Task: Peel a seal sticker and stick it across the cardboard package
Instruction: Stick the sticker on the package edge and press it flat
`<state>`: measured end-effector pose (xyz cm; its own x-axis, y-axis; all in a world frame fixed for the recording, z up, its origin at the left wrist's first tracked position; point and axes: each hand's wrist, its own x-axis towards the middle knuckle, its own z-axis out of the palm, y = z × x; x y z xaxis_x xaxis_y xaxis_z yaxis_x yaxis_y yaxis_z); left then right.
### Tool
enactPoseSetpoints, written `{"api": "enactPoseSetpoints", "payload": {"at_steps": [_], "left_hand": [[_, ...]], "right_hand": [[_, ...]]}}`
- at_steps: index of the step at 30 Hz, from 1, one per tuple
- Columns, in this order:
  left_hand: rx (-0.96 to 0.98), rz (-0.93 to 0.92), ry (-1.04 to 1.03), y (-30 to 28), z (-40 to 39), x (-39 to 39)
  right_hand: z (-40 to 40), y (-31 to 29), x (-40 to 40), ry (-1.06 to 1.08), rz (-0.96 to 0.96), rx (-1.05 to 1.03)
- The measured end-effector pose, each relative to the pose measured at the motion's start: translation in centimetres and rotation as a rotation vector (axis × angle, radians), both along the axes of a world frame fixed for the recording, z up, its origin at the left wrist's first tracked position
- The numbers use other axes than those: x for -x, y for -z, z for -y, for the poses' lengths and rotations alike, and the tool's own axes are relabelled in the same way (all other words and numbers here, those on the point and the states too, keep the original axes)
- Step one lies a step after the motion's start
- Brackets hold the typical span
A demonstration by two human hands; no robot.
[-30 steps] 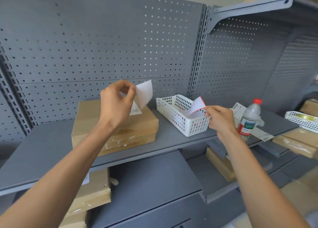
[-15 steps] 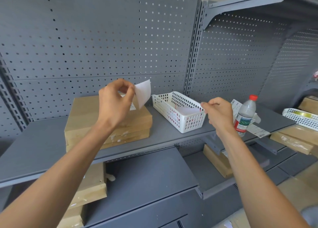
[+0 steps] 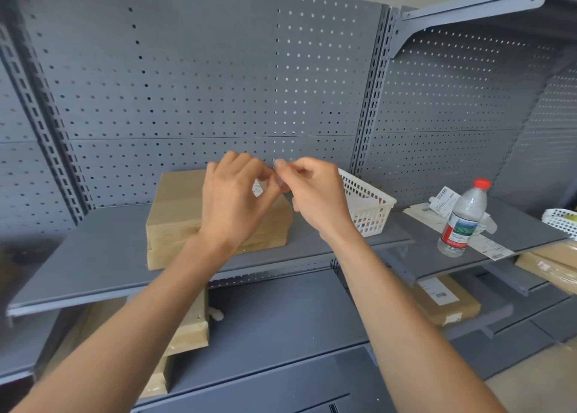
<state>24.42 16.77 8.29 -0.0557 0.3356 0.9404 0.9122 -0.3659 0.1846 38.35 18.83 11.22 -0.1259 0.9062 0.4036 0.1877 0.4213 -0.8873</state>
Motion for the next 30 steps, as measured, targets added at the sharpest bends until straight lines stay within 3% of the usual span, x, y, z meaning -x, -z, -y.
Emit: {"api": "enactPoseSetpoints", "payload": {"at_steps": [6,9,12,19,25,30], "left_hand": [[-0.100,-0.212,-0.013,0.7,0.9,1.6],[-0.073,-0.207,0.025,1.0,1.8,2.5],[-0.007,-0.040,0.107,1.3,2.9,3.1],[0.162,0.611,0.186,2.4,4.3,5.1],[0.246,0.740,0.250,2.7,4.9,5.7],[0.269,0.736,0.238,3.0,5.8,5.7]], "right_hand": [[0.3,0.0,0.9,-0.066,-0.005,0.068],[0.7,0.1,0.9,-0.073,0.024,0.035],[0.7,0.6,0.5,-0.084,0.023,0.010],[1.4,1.7,-0.4,-0.191,-0.065,0.030],[1.7,2.0,-0.2,-0.229,-0.126,0.056],[1.5,2.9,0.2,-0.243,-0.133,0.062]]}}
